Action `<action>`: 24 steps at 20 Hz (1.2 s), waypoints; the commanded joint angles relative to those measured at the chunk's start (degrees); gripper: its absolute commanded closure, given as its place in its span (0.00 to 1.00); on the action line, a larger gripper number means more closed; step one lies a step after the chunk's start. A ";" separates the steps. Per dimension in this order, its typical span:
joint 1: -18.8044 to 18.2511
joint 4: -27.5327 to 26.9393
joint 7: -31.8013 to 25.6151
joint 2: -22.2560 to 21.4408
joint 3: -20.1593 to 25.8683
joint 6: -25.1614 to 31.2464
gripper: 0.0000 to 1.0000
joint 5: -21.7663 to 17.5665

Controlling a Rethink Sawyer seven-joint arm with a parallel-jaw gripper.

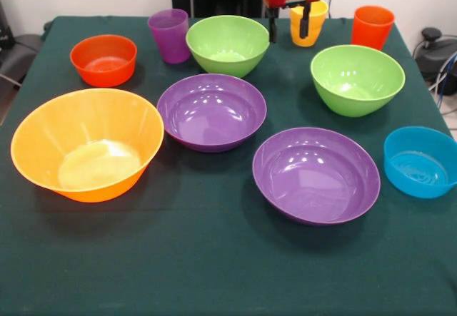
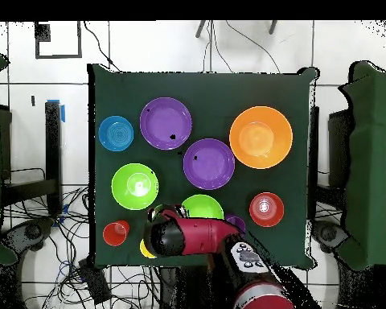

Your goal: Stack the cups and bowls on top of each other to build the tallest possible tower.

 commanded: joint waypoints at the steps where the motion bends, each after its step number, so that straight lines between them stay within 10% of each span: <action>1: -2.26 -3.46 3.89 1.57 4.16 6.10 0.00 -1.14; 24: -2.23 -6.09 5.11 12.67 -2.94 1.89 0.00 -2.33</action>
